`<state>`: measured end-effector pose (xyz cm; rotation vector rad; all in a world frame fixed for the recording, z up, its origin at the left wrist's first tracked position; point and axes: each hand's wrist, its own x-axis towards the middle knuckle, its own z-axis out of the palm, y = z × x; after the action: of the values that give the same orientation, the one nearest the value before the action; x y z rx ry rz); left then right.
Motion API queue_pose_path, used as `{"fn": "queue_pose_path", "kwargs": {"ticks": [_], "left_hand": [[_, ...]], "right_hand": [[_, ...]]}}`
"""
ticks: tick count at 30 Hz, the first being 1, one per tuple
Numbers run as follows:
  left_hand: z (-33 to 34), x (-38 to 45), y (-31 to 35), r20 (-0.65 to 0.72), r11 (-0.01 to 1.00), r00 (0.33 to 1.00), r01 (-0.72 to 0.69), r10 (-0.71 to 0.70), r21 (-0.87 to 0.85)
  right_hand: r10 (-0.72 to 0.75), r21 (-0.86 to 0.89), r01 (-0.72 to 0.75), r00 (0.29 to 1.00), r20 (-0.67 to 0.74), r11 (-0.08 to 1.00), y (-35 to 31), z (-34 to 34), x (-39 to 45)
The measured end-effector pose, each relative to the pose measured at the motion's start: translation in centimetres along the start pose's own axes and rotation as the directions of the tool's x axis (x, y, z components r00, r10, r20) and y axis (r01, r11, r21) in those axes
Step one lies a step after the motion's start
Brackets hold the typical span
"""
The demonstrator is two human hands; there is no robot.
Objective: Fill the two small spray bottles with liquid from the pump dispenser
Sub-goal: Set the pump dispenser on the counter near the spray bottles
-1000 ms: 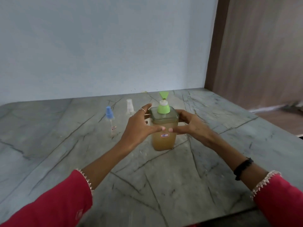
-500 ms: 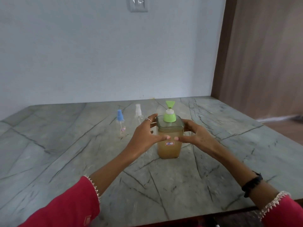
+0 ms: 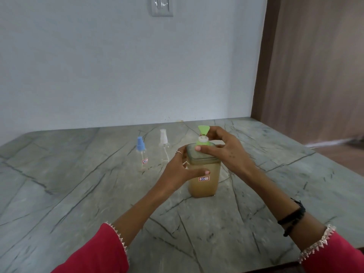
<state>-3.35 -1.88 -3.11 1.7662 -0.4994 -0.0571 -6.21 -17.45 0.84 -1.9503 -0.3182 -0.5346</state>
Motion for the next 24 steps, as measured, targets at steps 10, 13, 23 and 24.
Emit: {"fn": "queue_pose_path", "kwargs": {"ticks": [10, 13, 23, 24], "left_hand": [[0.3, 0.8, -0.4, -0.003, 1.000, 1.000, -0.007, 0.007, -0.002], [0.1, 0.9, -0.4, 0.013, 1.000, 1.000, -0.011, 0.011, -0.003], [-1.2, 1.4, 0.3, 0.209, 0.999, 0.977, -0.032, 0.036, -0.026], [-1.4, 1.5, 0.4, 0.215, 0.999, 0.976, -0.034, 0.035, -0.008]], "right_hand": [[-0.036, 0.018, 0.037, 0.999, -0.035, 0.999, 1.1, 0.8, 0.2], [-0.027, 0.020, 0.027, 1.000, 0.002, 0.999, 1.3, 0.7, 0.3], [0.018, 0.066, -0.038, 0.961, 0.277, 0.997, 2.7, -1.6, -0.7], [0.024, 0.062, -0.042, 0.963, 0.267, 0.997, 2.8, -1.9, -0.7]]}}
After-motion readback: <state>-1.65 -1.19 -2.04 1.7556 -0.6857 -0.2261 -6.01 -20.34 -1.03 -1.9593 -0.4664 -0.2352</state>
